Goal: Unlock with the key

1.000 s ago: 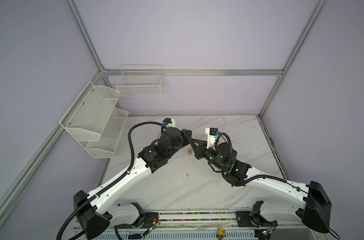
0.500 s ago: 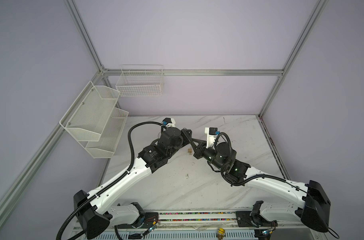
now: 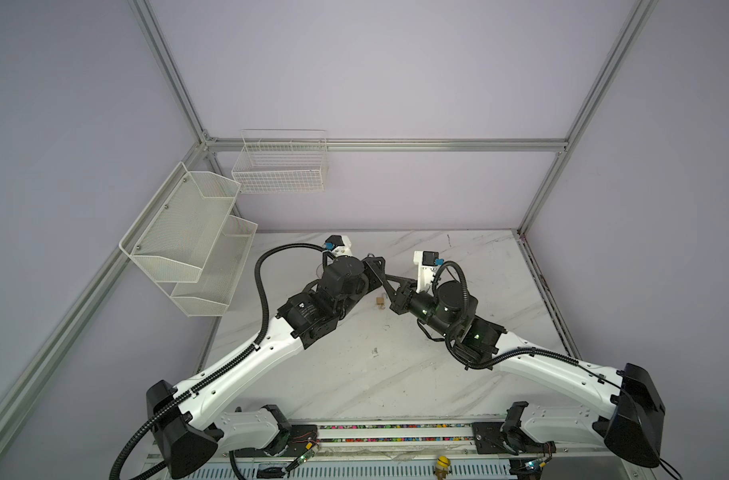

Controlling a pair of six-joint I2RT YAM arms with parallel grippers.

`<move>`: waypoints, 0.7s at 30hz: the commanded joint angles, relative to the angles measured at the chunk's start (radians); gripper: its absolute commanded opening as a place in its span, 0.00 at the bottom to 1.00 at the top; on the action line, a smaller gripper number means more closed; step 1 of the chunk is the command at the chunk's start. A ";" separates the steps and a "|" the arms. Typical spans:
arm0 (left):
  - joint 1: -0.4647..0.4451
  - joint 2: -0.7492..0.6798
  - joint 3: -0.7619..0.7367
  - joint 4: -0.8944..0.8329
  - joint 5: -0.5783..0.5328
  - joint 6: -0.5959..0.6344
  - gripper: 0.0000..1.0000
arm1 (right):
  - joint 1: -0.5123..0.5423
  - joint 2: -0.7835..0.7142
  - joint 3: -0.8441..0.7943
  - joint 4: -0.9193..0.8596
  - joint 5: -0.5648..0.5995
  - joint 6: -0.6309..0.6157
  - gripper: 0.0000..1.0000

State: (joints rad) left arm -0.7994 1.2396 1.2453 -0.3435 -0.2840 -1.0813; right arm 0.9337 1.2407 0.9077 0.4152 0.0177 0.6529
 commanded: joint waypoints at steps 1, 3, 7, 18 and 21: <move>-0.023 -0.027 -0.056 0.078 0.184 -0.013 0.00 | -0.008 -0.018 0.000 0.067 -0.145 0.111 0.00; -0.016 -0.032 -0.069 0.097 0.200 -0.021 0.00 | -0.026 -0.010 -0.009 0.088 -0.200 0.158 0.00; -0.015 -0.034 -0.058 0.082 0.198 -0.013 0.00 | -0.039 0.001 -0.014 0.099 -0.267 0.229 0.00; -0.008 -0.043 -0.063 0.097 0.159 0.015 0.00 | -0.070 -0.038 -0.074 0.143 -0.287 0.326 0.00; -0.006 -0.056 -0.055 0.100 0.118 0.099 0.00 | -0.072 -0.076 -0.066 0.068 -0.235 0.259 0.02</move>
State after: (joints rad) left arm -0.7860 1.2072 1.2037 -0.3164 -0.2108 -1.0595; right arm 0.8524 1.2087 0.8307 0.4950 -0.2123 0.9302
